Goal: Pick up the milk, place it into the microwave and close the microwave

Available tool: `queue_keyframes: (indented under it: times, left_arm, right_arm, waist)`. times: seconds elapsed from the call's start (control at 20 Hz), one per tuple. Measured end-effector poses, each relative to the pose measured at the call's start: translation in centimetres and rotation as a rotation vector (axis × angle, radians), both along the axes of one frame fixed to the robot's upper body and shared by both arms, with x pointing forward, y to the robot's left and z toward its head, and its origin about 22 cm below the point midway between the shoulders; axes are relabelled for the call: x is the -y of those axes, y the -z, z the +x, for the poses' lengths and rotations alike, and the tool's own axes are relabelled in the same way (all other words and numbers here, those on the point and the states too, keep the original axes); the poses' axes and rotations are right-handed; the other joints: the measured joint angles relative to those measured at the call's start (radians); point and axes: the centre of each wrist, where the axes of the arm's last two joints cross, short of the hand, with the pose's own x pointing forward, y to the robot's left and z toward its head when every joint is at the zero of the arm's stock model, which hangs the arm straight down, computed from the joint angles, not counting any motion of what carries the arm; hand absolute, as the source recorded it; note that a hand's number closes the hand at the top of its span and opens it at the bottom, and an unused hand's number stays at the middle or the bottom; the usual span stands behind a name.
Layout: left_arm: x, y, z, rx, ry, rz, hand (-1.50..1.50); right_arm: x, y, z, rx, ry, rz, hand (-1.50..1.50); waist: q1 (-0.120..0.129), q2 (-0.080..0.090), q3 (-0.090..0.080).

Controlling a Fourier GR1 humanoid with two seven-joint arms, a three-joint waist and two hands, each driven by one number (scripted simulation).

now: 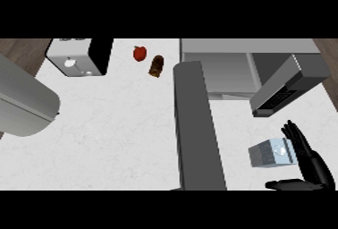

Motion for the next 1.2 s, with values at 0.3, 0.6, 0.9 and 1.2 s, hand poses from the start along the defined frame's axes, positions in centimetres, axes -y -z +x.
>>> queue_keyframes:
  times: [0.3,0.6,0.9,1.2]
  left_arm:
    - [-0.2,0.2,-0.3,-0.004,0.005,-0.007,-1.5]
    - [-0.3,0.6,-0.2,-0.004,0.017,-0.009,-1.5]
    - [-0.3,0.7,-0.7,0.002,0.014,-0.007,-1.5]
    - [-0.8,0.6,-0.3,0.001,0.019,-0.004,-1.5]
  right_arm:
    - [-0.2,1.9,1.4,-0.005,0.001,-0.037,-1.5]
    - [-0.2,2.9,2.7,-0.021,-0.019,-0.044,1.5]
    - [-2.0,3.3,4.0,0.043,-0.06,-0.076,1.5]
    - [-3.3,3.7,5.2,0.101,0.055,-0.068,1.5]
  waist:
    - [0.003,0.001,0.0]
    - [0.006,0.002,0.001]
    - [0.009,0.001,-0.001]
    - [0.01,0.005,-0.002]
